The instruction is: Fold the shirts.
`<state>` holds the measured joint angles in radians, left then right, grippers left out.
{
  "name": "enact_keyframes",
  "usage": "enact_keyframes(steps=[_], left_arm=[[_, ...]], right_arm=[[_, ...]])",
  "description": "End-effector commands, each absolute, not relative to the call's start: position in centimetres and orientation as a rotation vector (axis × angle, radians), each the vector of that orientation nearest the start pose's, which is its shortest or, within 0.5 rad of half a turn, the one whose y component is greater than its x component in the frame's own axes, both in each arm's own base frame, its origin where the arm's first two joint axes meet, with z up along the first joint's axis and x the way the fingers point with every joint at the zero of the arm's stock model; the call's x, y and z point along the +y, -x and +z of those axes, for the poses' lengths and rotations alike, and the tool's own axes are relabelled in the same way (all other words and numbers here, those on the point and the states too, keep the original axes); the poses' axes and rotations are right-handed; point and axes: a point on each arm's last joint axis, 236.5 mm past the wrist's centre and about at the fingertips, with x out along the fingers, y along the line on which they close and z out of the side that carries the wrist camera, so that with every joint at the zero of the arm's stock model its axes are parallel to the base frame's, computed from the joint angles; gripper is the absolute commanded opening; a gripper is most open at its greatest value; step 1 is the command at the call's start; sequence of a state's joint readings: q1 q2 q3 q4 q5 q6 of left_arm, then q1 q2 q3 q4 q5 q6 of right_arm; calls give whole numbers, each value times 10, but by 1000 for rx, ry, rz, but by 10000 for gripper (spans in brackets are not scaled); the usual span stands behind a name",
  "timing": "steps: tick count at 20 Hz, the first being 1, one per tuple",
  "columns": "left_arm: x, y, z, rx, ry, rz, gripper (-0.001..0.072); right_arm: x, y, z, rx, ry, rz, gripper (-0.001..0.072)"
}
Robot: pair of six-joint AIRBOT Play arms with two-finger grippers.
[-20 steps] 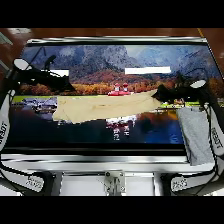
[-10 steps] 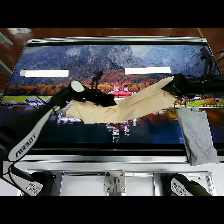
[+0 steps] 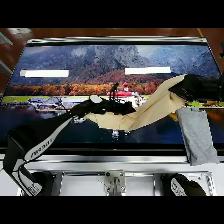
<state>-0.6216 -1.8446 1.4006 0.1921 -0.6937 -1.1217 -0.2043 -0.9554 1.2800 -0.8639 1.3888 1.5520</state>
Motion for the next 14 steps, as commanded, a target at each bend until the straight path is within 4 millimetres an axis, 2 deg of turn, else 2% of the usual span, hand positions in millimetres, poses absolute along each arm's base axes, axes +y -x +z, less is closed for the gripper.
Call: enact_keyframes(steps=[1, 2, 3, 5, 6, 8, 10, 11, 12, 14], left_arm=[[-392, -437, 31, 992, 676, -875, 29], [-355, -454, 46, 946, 613, -839, 29], [-308, -471, 59, 922, 563, -769, 29], [-206, -490, 81, 902, 497, -597, 29], [-156, -492, 96, 881, 473, -520, 30], [-78, -487, 132, 811, 475, -403, 30], [-23, -478, 165, 730, 494, -310, 31], [-5, -471, 176, 708, 500, -281, 31], [7, -461, 183, 705, 503, -268, 31], [9, -441, 188, 739, 498, -282, 31]], right_arm=[[88, -356, 207, 892, -608, 385, 65], [98, -365, 207, 879, -622, 407, 65], [113, -375, 206, 866, -631, 437, 65], [154, -396, 196, 850, -624, 495, 65], [179, -405, 189, 844, -620, 524, 65], [239, -422, 166, 840, -624, 580, 65], [299, -433, 122, 860, -619, 598, 65], [323, -436, 97, 880, -639, 587, 65], [344, -441, 72, 899, -685, 564, 65], [376, -445, 26, 965, -854, 499, 65]])
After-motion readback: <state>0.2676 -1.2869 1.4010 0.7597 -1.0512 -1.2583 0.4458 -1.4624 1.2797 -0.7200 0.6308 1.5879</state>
